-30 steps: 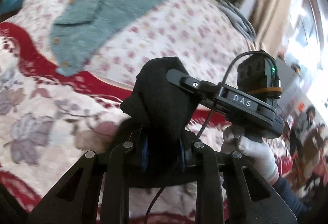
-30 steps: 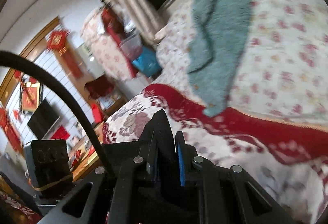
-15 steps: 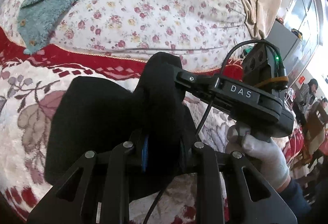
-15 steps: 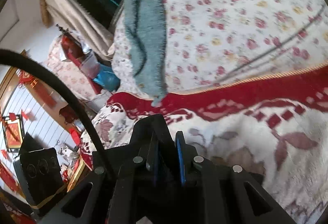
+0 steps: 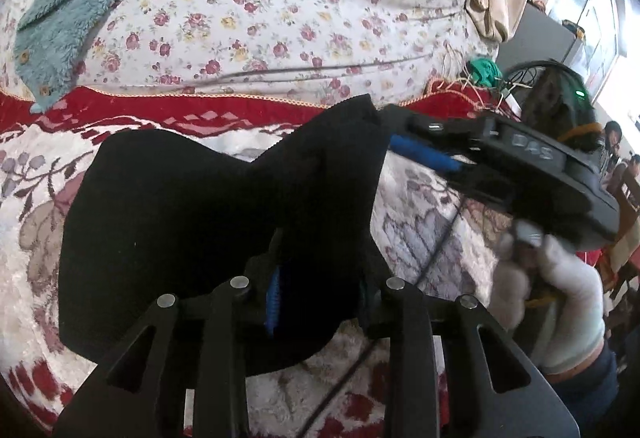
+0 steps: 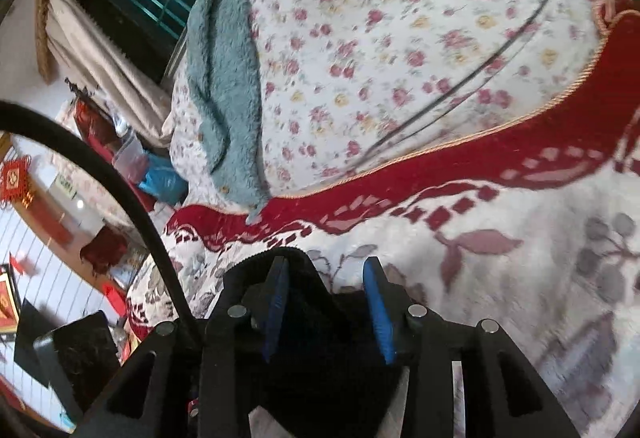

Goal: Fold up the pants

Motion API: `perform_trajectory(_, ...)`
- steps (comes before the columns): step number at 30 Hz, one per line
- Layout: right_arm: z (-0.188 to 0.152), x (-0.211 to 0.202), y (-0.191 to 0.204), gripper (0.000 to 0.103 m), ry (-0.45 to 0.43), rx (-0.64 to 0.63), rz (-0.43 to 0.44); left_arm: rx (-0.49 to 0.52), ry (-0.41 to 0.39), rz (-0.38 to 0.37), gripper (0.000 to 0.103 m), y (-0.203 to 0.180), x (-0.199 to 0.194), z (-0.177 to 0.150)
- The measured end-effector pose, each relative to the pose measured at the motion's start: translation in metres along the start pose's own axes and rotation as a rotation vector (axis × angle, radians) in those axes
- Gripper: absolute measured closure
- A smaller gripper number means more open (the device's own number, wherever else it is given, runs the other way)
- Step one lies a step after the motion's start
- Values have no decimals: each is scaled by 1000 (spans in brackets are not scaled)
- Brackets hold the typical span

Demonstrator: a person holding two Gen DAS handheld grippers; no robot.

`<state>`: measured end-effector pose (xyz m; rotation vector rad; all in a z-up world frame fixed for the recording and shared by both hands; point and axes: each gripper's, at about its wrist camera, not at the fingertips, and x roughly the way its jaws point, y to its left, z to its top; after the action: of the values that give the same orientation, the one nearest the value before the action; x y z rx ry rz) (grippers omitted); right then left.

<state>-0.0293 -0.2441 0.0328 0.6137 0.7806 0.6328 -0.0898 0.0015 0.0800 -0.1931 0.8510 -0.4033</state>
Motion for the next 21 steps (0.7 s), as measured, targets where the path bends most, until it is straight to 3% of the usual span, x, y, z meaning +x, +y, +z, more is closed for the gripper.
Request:
perform_trajectory(4, -4, -26, -3, 53, -34, 17, 18, -19, 26, -21, 73, 3, -6, 2)
perform_trajectory(7, -9, -36, -3, 51, -28, 41, 53, -47, 11, -87, 55, 7, -14, 4)
perform_trajectory(15, -31, -38, -7, 49, 0, 117, 94, -15, -67, -122, 55, 15, -59, 7)
perform_trajectory(19, -44, -29, -11, 35, 39, 154, 125, -8, -122, -48, 52, 44, -83, 8)
perform_trajectory(21, -47, -23, -10, 34, 61, 146, 80, -11, -137, 1, 52, 59, -85, 8)
